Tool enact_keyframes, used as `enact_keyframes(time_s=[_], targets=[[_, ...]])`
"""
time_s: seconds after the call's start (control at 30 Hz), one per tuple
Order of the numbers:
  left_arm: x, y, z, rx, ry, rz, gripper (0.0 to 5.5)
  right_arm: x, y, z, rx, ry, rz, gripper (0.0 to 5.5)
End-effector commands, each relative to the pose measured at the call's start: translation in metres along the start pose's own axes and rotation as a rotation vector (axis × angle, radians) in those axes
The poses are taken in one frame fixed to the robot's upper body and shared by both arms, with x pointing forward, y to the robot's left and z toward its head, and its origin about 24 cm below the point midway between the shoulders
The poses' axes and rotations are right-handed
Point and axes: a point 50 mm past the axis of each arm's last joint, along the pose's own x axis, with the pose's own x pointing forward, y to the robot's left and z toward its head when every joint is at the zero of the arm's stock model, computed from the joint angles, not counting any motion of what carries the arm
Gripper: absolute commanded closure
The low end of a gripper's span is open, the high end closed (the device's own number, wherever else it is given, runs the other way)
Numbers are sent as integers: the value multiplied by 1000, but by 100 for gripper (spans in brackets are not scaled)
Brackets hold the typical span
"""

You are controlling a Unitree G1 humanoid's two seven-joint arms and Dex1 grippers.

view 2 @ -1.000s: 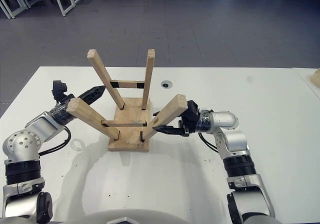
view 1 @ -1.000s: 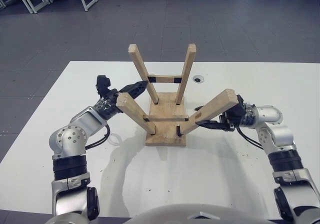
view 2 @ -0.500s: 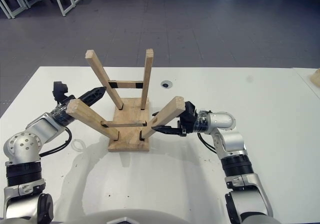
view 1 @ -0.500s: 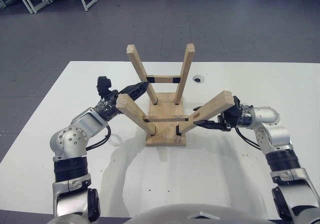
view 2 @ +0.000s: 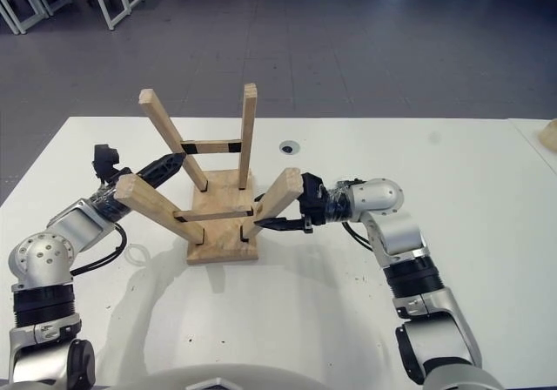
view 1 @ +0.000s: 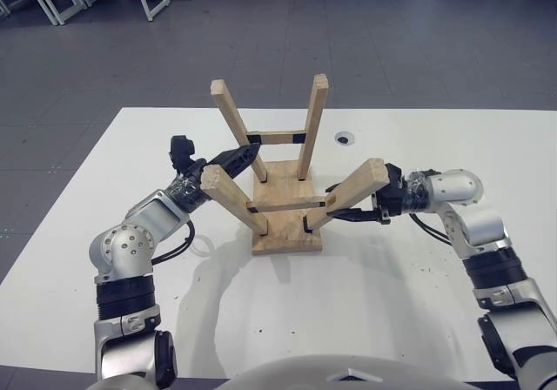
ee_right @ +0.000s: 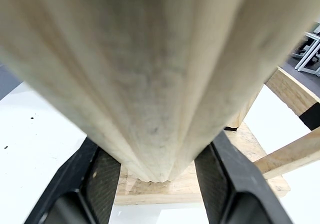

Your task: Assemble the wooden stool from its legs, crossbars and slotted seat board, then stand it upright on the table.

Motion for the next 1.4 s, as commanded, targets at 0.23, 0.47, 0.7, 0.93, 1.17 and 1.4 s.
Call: enact_keyframes(time_s=[0.23,0.47,0.7,0.93,1.17,1.4], targets=[[0,-2,-3,5,-4,9,0,7,-10,-12,86,273,-64,344],[-3,1,2,17,-28,32,0,9,-4,-30,129,497,-136,344],[-22,12,64,141,-212,164,0,-3,5,-62,243,670,-306,344],[-24,-8,114,292,-404,294,0,-1,6,-76,366,652,-505,344],[18,-109,118,412,-415,-10,87,1,10,-77,399,635,-524,344],[78,-140,32,560,-86,4,201,5,11,-77,403,623,-512,344]])
